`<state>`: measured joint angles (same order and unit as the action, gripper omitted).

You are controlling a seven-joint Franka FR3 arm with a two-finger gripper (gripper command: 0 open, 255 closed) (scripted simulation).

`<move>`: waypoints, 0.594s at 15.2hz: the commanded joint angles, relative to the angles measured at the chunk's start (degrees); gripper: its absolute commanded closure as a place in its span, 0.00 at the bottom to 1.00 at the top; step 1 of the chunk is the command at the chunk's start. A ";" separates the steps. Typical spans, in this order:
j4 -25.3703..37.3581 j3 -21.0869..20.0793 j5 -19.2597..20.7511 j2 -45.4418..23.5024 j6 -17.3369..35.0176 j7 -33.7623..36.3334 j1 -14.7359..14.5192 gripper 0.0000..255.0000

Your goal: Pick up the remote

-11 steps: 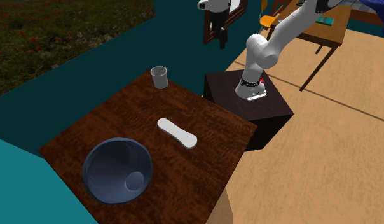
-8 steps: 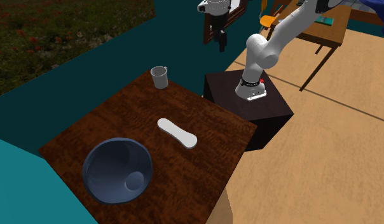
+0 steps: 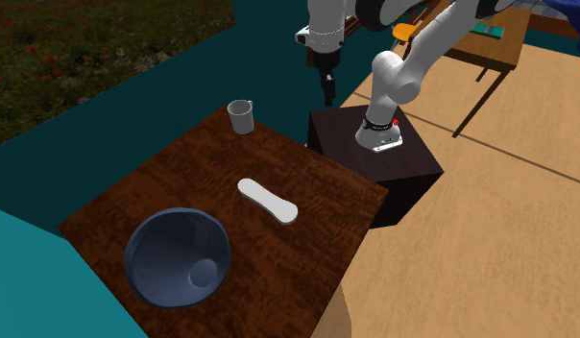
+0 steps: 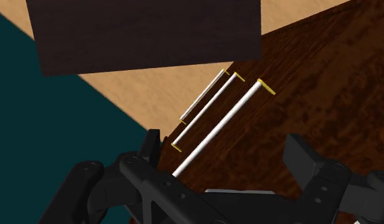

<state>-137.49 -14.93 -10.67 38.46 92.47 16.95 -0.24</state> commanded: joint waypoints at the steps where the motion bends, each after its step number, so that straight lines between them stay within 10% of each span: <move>1: 0.52 -2.88 -1.65 -2.67 3.11 4.54 0.12 0.00; 9: 6.41 -13.37 -3.08 -16.20 14.28 21.72 2.12 0.00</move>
<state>-132.31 -26.92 -13.89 24.25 105.47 36.09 1.53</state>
